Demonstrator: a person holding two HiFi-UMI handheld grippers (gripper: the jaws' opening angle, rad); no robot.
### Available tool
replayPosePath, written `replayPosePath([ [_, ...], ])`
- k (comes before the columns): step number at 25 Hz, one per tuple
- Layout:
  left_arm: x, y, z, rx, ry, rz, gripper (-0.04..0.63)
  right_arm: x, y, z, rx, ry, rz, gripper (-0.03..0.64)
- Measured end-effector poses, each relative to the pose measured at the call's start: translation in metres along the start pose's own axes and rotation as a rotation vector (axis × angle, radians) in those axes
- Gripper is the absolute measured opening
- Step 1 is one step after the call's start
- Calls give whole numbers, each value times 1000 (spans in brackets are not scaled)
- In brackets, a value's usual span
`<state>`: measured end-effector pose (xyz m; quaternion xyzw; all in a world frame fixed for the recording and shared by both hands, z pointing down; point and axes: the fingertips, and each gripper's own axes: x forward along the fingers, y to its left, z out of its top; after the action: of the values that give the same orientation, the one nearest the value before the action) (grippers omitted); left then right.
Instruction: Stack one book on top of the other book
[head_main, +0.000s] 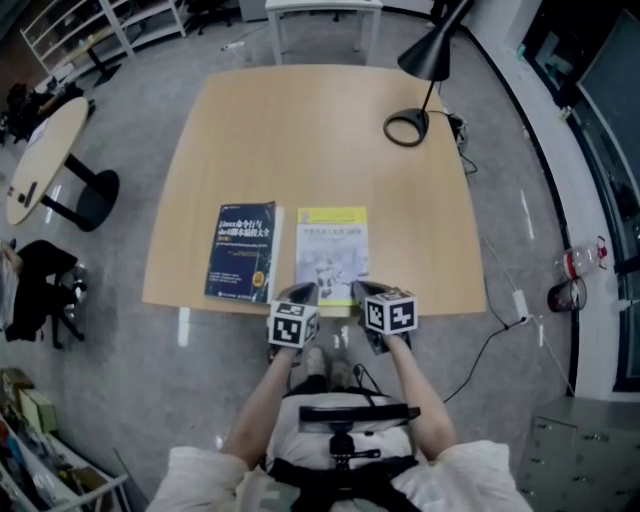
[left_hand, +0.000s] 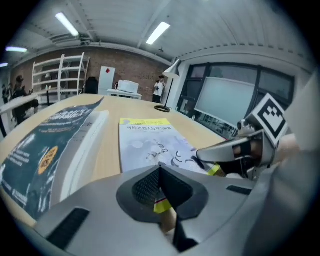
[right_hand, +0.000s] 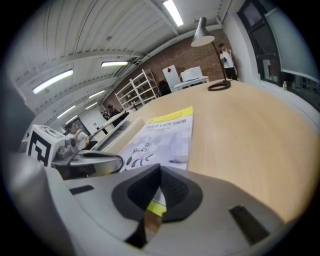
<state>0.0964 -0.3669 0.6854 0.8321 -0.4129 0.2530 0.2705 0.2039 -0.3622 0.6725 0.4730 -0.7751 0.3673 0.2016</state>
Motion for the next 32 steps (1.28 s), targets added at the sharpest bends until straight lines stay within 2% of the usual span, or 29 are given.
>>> replayPosePath([
  [2,2,-3,-2,53,7,12,3,0,1,0,-5,1,25,2],
  [3,2,-3,-3,57,6,19,3,1,1,-1,-5,4,34,2],
  [10,2,-2,-5,-9,49,27,3,1,0,-4,-57,27,-8,2],
  [15,2,0,-3,-71,51,30,3,1,0,-2,-23,26,10,2],
  [19,1,0,-6,-47,67,43,3,1,0,-4,-29,35,-17,2],
  [23,2,1,-6,-80,75,39,3,0,1,-5,-46,48,-33,2],
  [25,1,-1,-8,-67,97,53,3,0,2,-8,-62,68,-46,2],
  [29,-6,-2,-16,13,126,113,3,-4,6,-15,-86,100,-70,2],
  [32,-12,-7,-26,-5,126,95,3,-8,9,-23,-50,98,-50,2],
])
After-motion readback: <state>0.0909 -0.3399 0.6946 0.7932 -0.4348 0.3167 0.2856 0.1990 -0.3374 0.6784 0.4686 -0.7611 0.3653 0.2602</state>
